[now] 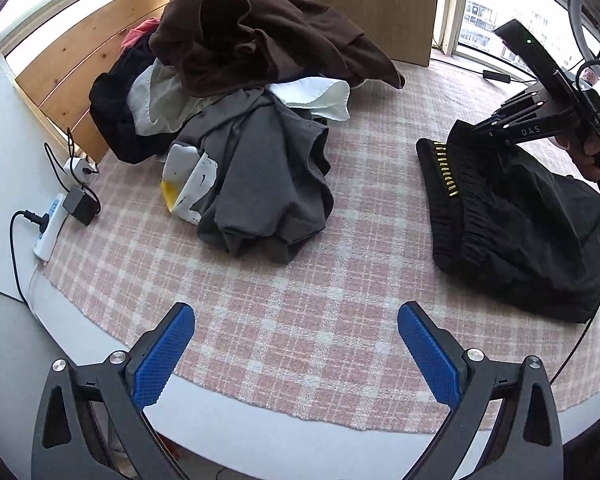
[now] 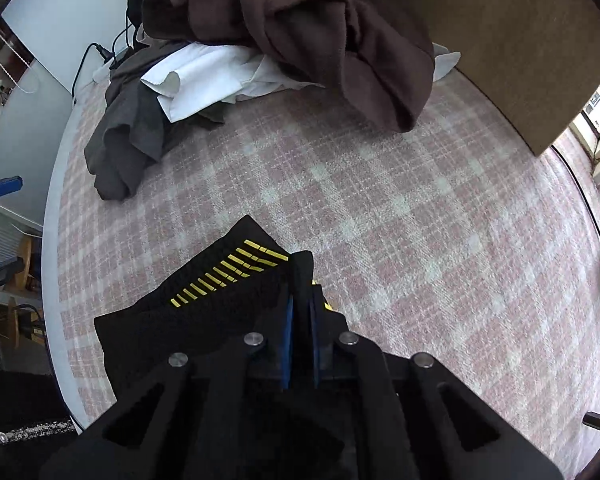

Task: Fold clothes

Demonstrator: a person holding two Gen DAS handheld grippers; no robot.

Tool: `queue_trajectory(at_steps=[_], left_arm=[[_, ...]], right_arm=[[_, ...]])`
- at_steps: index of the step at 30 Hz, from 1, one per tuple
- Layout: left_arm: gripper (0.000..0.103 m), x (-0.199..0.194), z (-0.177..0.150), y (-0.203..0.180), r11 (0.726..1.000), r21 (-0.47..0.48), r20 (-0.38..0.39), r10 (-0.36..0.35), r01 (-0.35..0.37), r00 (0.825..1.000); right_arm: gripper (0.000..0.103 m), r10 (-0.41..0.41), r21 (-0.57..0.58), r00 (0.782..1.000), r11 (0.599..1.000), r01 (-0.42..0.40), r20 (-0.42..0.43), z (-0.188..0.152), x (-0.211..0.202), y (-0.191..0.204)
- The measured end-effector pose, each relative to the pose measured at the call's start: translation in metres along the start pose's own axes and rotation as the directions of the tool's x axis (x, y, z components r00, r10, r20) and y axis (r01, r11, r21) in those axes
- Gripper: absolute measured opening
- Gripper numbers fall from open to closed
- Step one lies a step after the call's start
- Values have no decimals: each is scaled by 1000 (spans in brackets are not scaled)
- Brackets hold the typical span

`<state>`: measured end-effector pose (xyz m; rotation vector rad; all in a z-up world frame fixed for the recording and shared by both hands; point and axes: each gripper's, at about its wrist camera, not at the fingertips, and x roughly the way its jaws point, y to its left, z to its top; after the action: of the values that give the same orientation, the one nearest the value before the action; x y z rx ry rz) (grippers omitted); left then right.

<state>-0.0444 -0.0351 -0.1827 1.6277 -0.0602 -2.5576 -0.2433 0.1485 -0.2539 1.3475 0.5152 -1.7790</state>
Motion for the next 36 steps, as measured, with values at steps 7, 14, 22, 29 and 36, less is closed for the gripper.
queue_trajectory(at_steps=[7,14,22,29,36], left_arm=[[102,45,83,-50,967,195,-1,-168,165,986],[102,102,136,-105,901,305,-124,-284,309,951],[101,100,155,-106,865,276,-172,-385,419,907],[101,118,171,-120,865,310,-234,-333,394,914],[100,134,163,-121,878,344,-270,-246,332,931]], right_arm=[[7,-56,189,979,982,18,198,-114,-127,36],[7,-207,438,963,892,114,171,-228,-165,59],[7,-262,539,952,830,141,155,-256,-159,78],[7,-278,529,947,834,155,160,-246,-154,85],[7,-300,543,943,821,176,147,-248,-157,83]])
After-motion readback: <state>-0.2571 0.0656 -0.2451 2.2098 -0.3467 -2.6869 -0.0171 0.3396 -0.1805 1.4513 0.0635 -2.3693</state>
